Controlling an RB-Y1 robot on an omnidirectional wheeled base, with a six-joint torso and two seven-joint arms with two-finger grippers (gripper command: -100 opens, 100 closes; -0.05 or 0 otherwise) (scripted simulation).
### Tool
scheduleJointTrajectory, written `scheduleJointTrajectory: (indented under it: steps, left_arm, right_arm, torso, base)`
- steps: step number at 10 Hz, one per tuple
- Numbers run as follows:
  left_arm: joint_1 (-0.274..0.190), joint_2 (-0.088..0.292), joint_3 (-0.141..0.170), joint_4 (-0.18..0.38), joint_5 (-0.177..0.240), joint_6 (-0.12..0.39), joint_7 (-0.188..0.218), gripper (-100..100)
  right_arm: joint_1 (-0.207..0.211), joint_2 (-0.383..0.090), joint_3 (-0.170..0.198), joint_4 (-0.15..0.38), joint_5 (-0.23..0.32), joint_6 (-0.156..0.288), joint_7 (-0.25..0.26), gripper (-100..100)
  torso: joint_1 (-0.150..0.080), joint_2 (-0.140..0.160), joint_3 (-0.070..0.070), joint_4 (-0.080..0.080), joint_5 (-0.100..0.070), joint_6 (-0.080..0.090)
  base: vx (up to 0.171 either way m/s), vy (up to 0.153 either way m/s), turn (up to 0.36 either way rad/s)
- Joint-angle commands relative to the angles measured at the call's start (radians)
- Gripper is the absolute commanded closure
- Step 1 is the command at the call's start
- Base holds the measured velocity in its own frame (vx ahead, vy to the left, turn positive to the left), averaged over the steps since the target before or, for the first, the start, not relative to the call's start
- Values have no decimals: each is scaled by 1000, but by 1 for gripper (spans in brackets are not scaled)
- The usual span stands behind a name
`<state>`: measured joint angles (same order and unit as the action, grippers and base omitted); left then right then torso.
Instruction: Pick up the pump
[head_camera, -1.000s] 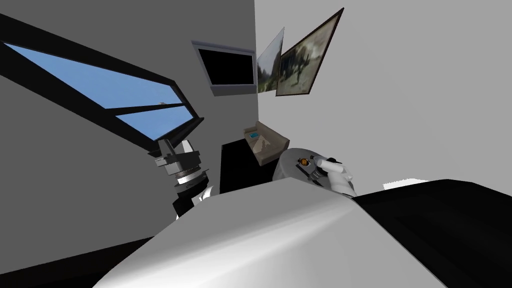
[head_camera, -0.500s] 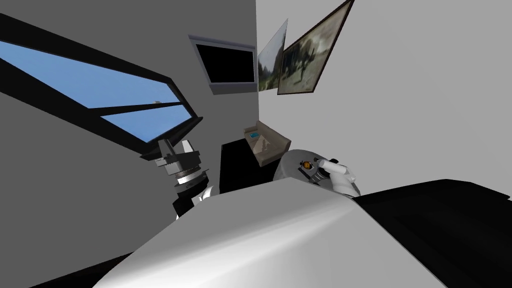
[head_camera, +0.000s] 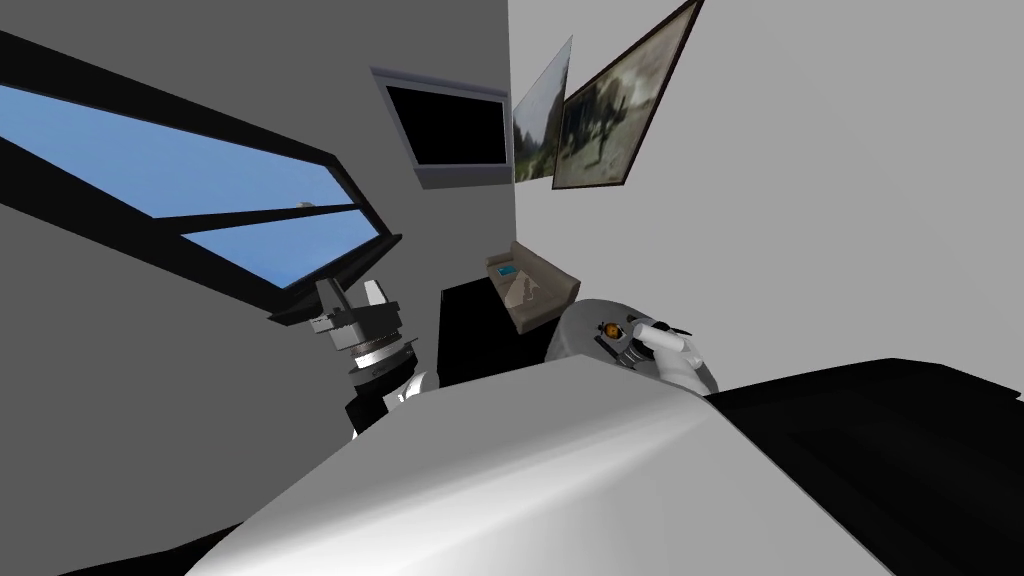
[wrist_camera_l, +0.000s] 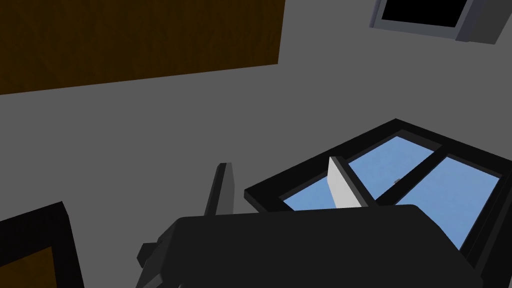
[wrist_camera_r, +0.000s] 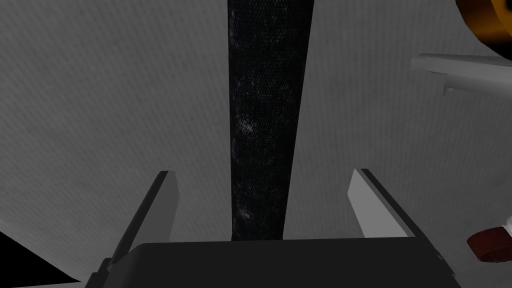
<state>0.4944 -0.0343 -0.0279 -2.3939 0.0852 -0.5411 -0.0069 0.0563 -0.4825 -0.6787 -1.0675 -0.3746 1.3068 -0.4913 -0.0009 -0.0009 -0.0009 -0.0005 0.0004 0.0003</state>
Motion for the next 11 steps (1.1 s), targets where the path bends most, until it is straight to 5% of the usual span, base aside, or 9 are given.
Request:
scheduleJointTrajectory:
  steps: [1,5,6,7,10,11]
  left_arm:
    - [0,0,0,0,0,0,0,0]
    - [0,0,0,0,0,0,0,0]
    - [0,0,0,0,0,0,0,0]
    - [0,0,0,0,0,0,0,0]
    - [0,0,0,0,0,0,0,0]
    - [0,0,0,0,0,0,0,0]
  right_arm:
    - [0,0,0,0,0,0,0,100]
    - [0,0,0,0,0,2,0,100]
    - [0,0,0,0,0,2,0,0]
    - [-1,-19,-10,-18,-6,37,-3,100]
    - [-4,-27,-13,-20,-8,46,-3,100]
    - [-4,-28,-14,-21,-8,49,-4,0]
  torso:
    - [0,0,0,0,0,0]
    - [-1,0,0,0,0,0]
    - [-1,0,0,0,0,0]
    - [-2,0,0,0,-1,0]
    - [0,1,1,0,0,0]
    - [0,1,1,0,0,0]
  base:
    - [0,0,0]
    - [0,0,0]
    - [0,0,0]
    - [-14,15,40]
    - [-15,21,23]
    - [0,0,0]
